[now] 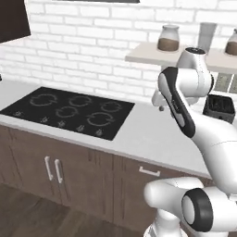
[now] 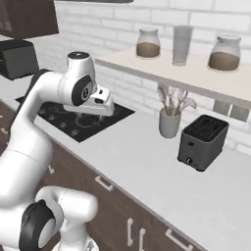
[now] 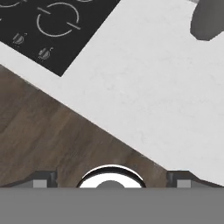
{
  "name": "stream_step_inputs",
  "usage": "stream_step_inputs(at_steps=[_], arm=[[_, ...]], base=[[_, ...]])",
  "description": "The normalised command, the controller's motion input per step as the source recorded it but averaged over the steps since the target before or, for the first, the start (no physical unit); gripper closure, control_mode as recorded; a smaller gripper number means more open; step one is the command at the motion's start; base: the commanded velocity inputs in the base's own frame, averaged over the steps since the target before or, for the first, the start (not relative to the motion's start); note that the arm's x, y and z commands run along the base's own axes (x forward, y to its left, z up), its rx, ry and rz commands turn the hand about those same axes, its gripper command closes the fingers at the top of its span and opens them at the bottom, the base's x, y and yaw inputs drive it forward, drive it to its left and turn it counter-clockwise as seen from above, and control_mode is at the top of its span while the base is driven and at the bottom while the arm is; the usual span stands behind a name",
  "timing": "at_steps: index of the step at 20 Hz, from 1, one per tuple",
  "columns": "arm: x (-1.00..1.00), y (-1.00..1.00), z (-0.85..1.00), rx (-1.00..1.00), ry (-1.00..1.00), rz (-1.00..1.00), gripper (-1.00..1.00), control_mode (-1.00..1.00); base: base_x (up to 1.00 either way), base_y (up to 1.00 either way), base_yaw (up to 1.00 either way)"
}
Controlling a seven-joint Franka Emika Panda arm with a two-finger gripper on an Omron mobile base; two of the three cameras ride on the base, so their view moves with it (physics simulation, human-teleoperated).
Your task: Take a straw from the drawer in front and place it inside the glass cup on the dining counter.
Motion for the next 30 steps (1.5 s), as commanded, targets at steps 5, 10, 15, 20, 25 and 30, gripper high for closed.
stream_step_inputs(at_steps=[5,10,15,20,25,30], arm=[[0.00,0.00,0.00,0.00,0.00,0.00,-1.00,1.00],[0.00,0.00,0.00,0.00,0.00,0.00,-1.00,1.00],[0.00,0.00,0.00,0.00,0.00,0.00,-1.00,1.00],[0.00,0.00,0.00,0.00,0.00,0.00,-1.00,1.00],[0.00,0.00,0.00,0.00,0.00,0.00,-1.00,1.00],[0.02,-0.06,-0.01,0.00,0.00,0.13,-1.00,-1.00]], base=[[-0.01,-0.59,0.71],[-0.30,-0.28,0.49],[-0.57,-0.26,0.20],[-0.73,-0.32,0.09],[-0.48,-0.24,0.09],[0.00,-0.10,0.07]])
